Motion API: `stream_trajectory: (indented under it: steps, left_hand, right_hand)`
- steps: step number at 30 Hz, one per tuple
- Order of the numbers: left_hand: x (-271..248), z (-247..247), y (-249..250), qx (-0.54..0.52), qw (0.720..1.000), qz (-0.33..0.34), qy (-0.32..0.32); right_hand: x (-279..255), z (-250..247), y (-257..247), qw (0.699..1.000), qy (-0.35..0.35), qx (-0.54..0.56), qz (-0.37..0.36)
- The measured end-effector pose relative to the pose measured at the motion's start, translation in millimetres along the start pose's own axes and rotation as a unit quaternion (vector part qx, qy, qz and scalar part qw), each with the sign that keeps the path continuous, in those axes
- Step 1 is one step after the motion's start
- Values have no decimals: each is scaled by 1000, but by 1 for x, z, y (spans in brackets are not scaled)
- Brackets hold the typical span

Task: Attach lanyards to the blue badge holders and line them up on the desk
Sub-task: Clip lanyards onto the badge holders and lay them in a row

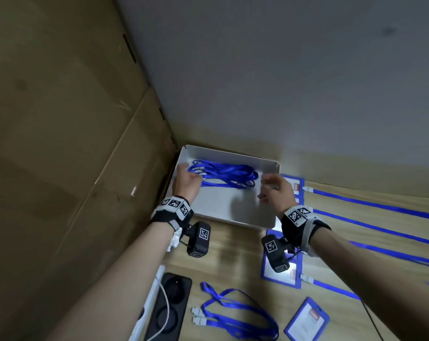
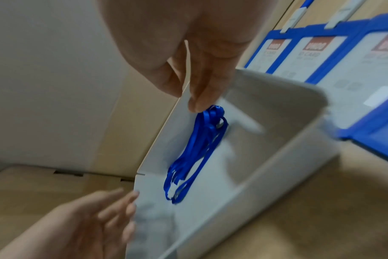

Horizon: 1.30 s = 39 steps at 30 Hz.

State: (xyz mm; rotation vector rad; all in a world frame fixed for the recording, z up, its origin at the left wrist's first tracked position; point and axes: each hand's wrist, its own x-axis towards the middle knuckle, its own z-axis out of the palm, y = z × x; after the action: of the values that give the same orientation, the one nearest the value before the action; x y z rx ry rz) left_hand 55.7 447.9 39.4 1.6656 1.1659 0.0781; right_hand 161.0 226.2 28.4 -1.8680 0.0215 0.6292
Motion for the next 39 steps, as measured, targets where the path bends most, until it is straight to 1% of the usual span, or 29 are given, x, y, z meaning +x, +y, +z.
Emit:
stream_trajectory:
  steps: [2,3,5,7,10,13,15,17,19,21,22,25,29,32,35,39]
  left_hand:
    - [-26,8,1,-14,997,57,-43]
    - [-41,11,3,-23,993,77,-82]
    - [-68,19,1,-31,982,96,-159]
    - [-90,24,-10,-17,972,106,-211]
    - [-116,28,-41,29,959,100,-262]
    - [-136,29,-80,132,943,79,-294]
    - [-144,26,-106,242,921,71,-297]
    - [-150,19,-127,337,888,73,-304]
    - [-156,12,-146,397,857,75,-319]
    - [-161,6,-160,440,831,80,-332]
    - [-162,3,-165,454,821,83,-336]
    - [-167,0,-172,490,792,105,-350]
    - [-173,2,-173,514,767,150,-352]
    - [-172,7,-174,511,772,168,-339]
    - [-171,8,-173,509,777,167,-330]
    - [-173,9,-171,529,764,174,-327]
  right_hand:
    - [-25,-8,6,999,-13,13,-28]
    - [-38,-13,11,999,-29,10,-38]
    - [-66,-20,23,996,-71,-17,-51]
    - [-93,-25,42,989,-120,-69,-49]
    - [-121,-24,77,967,-190,-165,-36]
    - [-139,-13,108,933,-233,-272,-38]
    - [-151,-2,124,912,-247,-324,-44]
    - [-160,10,136,891,-270,-361,-48]
    - [-169,22,145,869,-302,-388,-59]
    - [-177,30,150,858,-311,-401,-72]
    - [-181,34,154,859,-308,-403,-75]
    - [-186,38,160,873,-277,-394,-76]
    - [-186,31,161,889,-247,-380,-68]
    - [-184,20,164,900,-216,-376,-54]
    - [-182,11,168,912,-185,-363,-38]
    - [-180,4,170,918,-175,-353,-38]
